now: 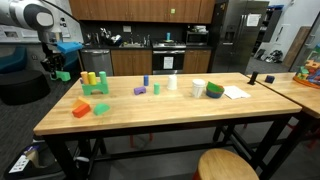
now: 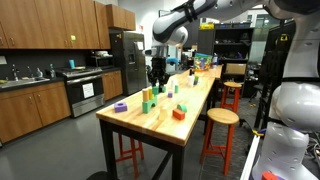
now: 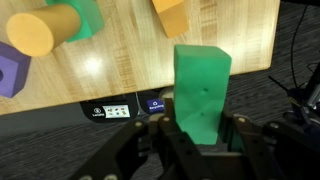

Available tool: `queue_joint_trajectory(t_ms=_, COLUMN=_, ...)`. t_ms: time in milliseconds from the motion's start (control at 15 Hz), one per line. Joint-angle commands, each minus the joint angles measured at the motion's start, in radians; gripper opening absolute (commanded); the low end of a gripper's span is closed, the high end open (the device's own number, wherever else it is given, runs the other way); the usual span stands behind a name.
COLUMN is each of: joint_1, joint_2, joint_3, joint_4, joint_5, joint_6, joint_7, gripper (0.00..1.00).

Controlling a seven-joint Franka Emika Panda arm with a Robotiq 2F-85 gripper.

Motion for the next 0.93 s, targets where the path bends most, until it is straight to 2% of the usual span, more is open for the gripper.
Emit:
queue_joint_trajectory(t_ms=0, joint_1=-0.012, joint_2=-0.003, joint_3=0.010, joint_4=-0.018, joint_5=0.015, joint_6=0.004, joint_7=-0.006, gripper=0.16)
queue_joint_trajectory(t_ms=400, joint_1=-0.016, joint_2=0.042, joint_3=0.009, joint_4=0.010, joint_5=0.030, joint_6=0.017, joint_7=-0.038, gripper=0.16)
queue_joint_trajectory(t_ms=867, joint_1=-0.028, joint_2=0.073, joint_3=0.011, joint_4=0.077, joint_5=-0.002, joint_6=0.020, joint_7=-0.041, gripper=0.16)
